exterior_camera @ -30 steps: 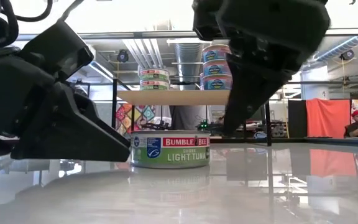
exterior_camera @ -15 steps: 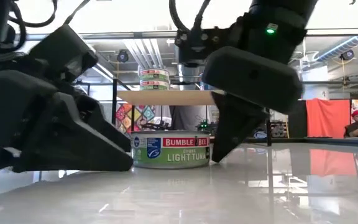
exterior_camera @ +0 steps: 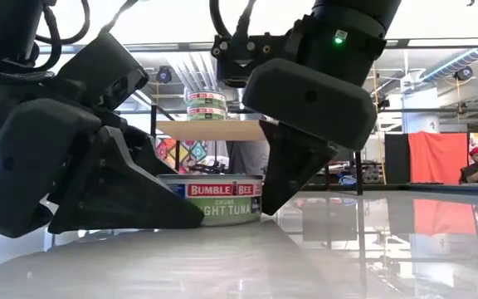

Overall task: Stack canned seafood by type on shelf
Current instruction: Stack the green tuna can on top of the other green tuna cans on the shelf

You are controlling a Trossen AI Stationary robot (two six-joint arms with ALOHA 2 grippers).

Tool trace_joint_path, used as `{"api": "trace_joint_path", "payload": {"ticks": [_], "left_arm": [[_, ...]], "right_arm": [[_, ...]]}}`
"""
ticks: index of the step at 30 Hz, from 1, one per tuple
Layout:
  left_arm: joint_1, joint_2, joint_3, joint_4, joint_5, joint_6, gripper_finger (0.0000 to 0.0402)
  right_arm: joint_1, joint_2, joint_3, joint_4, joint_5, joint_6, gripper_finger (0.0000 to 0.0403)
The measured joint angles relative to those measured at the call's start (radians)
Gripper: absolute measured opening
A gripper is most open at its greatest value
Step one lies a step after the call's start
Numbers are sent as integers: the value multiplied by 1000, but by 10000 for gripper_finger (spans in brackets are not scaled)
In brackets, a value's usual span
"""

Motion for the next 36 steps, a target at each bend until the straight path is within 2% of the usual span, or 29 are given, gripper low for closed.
{"api": "trace_joint_path", "payload": {"ticks": [11,18,23,27,31,36], "left_arm": [[24,0,-5,34,92,13,400],[24,2,-6,55,80,-20,400],[24,27,-5,138,78,-27,400],[24,35,-5,166,76,-56,387],[19,13,-17,171,59,-57,357],[13,-114,-85,133,83,-46,356]], "right_arm": [[2,0,6,3,-25,-4,13],[2,0,16,0,-29,-5,13],[2,-1,18,-11,-44,-4,13],[2,-3,18,-25,-48,6,13],[3,-3,65,-129,-21,35,13],[30,-26,166,-320,55,26,13]]}}
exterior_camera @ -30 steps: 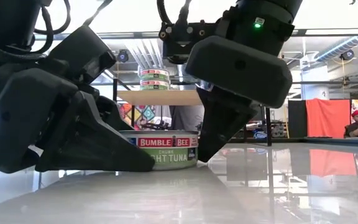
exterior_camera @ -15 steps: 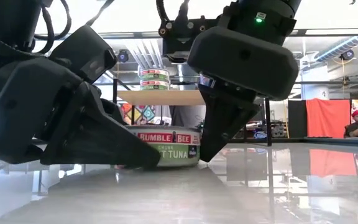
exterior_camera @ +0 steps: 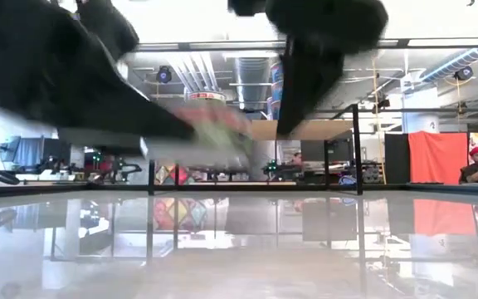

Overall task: Stack canned seafood by type on shelf
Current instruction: Stack the green tuna can on top of the other green tuna cans on the shelf

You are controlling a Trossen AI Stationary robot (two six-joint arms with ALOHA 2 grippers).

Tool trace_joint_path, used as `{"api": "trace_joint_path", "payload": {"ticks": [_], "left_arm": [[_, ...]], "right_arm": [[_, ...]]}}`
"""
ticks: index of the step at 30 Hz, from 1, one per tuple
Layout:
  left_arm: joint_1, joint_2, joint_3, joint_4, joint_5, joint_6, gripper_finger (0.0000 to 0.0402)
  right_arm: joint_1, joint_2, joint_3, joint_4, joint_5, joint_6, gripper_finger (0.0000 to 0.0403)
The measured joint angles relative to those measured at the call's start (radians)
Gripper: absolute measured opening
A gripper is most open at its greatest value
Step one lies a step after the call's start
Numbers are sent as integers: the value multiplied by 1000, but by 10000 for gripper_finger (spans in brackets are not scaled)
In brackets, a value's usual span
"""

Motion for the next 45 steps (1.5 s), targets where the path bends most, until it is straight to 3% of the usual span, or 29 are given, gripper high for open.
{"api": "trace_joint_path", "payload": {"ticks": [5,12,16,20,27,31,34,40,45], "left_arm": [[14,-301,-117,-49,54,127,356],[201,-772,-179,-372,269,325,356],[368,-950,-122,-610,443,416,356],[546,-1036,-54,-743,657,496,356],[954,-1026,121,-975,1134,627,357],[1192,-928,232,-1042,1348,703,358],[1327,-829,312,-1052,1488,730,358],[1437,-633,421,-1091,1609,804,358],[1464,-518,516,-1212,1635,910,358]], "right_arm": [[25,-79,156,-216,167,-18,13],[-18,-159,268,-157,401,-315,13],[-82,-183,284,-62,378,-543,13],[-158,-199,281,101,333,-763,9],[-317,-262,279,296,155,-973,9],[-413,-265,277,360,0,-1023,9],[-473,-265,277,383,-46,-1026,9],[-570,-265,275,411,-104,-1085,9],[-653,-254,264,422,-189,-1094,9]]}}
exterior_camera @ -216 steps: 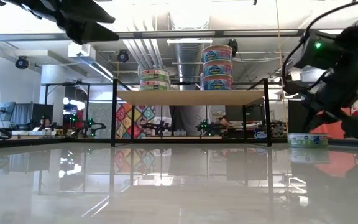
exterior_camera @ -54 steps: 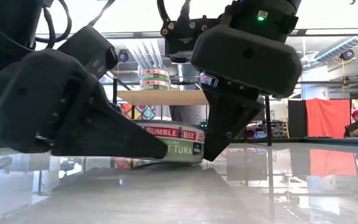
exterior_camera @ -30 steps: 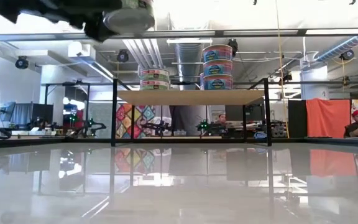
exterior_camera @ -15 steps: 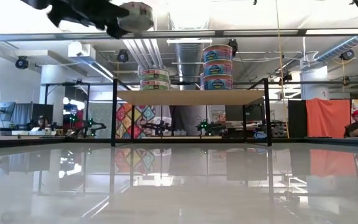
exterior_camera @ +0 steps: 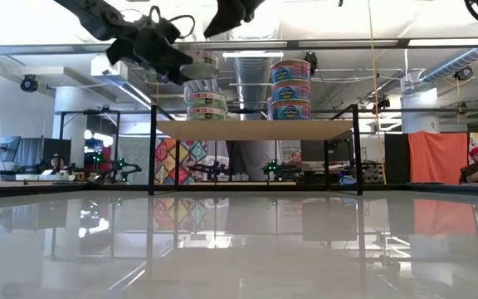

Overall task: Stack canned seafood by type on shelf
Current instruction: Stack the green tuna can on top of the other green tuna cans on the shelf

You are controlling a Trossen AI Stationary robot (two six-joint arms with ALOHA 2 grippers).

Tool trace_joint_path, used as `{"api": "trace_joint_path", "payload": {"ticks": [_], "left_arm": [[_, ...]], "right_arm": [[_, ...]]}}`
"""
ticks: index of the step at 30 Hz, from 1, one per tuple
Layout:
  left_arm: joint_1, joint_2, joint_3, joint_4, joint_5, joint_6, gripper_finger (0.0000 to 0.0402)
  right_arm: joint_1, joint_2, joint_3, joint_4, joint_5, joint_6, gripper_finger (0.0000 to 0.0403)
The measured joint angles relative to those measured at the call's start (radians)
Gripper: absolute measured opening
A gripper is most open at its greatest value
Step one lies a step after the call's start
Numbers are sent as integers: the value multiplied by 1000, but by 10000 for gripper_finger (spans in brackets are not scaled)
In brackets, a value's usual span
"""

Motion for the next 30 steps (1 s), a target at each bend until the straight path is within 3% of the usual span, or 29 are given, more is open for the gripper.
{"api": "trace_joint_path", "payload": {"ticks": [12,22,30], "left_arm": [[3,113,128,-155,125,213,359],[15,154,128,-161,89,285,359],[15,187,124,-189,29,327,359]], "right_arm": [[-68,1,-57,151,-175,-142,9],[-98,6,-95,174,-177,-185,9],[-110,7,-183,301,-178,-215,9]]}}
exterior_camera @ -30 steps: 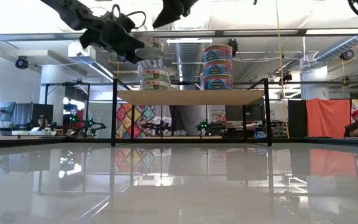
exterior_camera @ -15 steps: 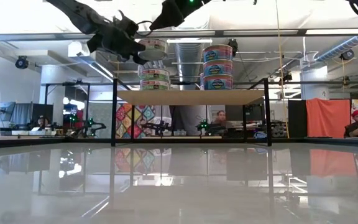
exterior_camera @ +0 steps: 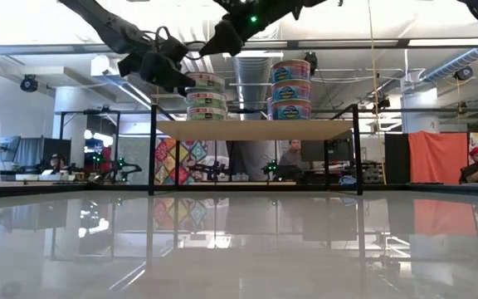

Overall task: Stack canned seafood by type on shelf
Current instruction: Stack the green tuna can on top of the other green tuna cans on the shelf

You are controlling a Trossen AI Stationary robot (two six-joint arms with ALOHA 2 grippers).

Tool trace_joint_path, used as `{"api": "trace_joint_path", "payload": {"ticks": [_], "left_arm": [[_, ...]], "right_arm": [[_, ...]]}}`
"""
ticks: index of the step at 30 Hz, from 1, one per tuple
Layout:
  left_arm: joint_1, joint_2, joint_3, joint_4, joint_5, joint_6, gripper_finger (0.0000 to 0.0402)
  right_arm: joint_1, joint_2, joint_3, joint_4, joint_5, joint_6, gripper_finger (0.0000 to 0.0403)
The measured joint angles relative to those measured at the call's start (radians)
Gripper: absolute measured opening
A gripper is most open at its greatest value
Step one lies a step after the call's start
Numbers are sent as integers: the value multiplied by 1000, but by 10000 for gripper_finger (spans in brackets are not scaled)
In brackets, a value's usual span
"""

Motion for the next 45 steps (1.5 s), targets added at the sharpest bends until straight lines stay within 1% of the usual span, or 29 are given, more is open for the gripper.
{"api": "trace_joint_path", "payload": {"ticks": [5,13,16,20,38,42,45], "left_arm": [[0,3,0,1,-4,7,359],[0,2,12,2,-24,8,367],[0,2,18,7,-55,5,381],[0,2,18,18,-69,-1,394],[-4,2,18,11,-62,-35,399],[-5,4,18,-1,-33,-35,400],[-5,4,18,-1,-31,-35,400]], "right_arm": [[-4,0,-43,14,-1,5,9],[-14,3,-124,121,-1,-2,9],[-15,18,-127,133,-10,-2,9],[-19,43,-127,140,-14,-3,9],[-30,44,-126,149,-21,-1,9],[-34,44,-126,148,-21,2,9],[-34,44,-126,147,-20,0,9]]}}
